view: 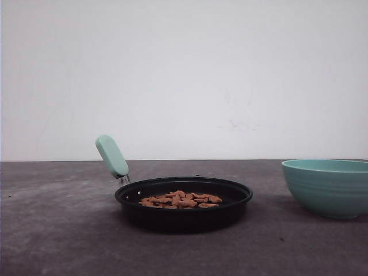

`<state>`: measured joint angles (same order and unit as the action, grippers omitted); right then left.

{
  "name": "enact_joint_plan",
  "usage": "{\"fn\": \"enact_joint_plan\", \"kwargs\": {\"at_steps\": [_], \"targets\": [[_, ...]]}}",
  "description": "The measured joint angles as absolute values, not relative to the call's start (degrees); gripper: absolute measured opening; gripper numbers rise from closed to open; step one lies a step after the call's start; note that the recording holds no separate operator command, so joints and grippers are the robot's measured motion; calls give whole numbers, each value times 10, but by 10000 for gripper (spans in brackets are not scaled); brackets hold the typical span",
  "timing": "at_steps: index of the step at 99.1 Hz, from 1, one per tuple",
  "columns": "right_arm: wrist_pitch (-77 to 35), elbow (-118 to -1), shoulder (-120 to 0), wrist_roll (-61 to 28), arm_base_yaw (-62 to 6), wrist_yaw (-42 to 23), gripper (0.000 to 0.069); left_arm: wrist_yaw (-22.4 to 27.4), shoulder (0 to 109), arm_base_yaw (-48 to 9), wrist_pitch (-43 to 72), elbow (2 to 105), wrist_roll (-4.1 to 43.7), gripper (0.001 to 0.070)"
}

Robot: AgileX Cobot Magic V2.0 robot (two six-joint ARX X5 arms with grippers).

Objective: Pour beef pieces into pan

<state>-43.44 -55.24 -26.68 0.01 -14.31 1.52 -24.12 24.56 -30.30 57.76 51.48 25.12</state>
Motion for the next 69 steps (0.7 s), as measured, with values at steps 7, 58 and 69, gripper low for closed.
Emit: {"fn": "enact_joint_plan", "kwargs": {"at_steps": [7, 58, 69], "targets": [[-471, -552, -264, -8, -140, -30, 11, -241, 246, -303, 578, 515, 251, 18], [-112, -133, -64, 45, -25, 46, 11, -241, 246, -303, 578, 515, 251, 18], [-122, -52, -34, 56, -25, 80, 11, -241, 246, -303, 578, 515, 251, 18]]}}
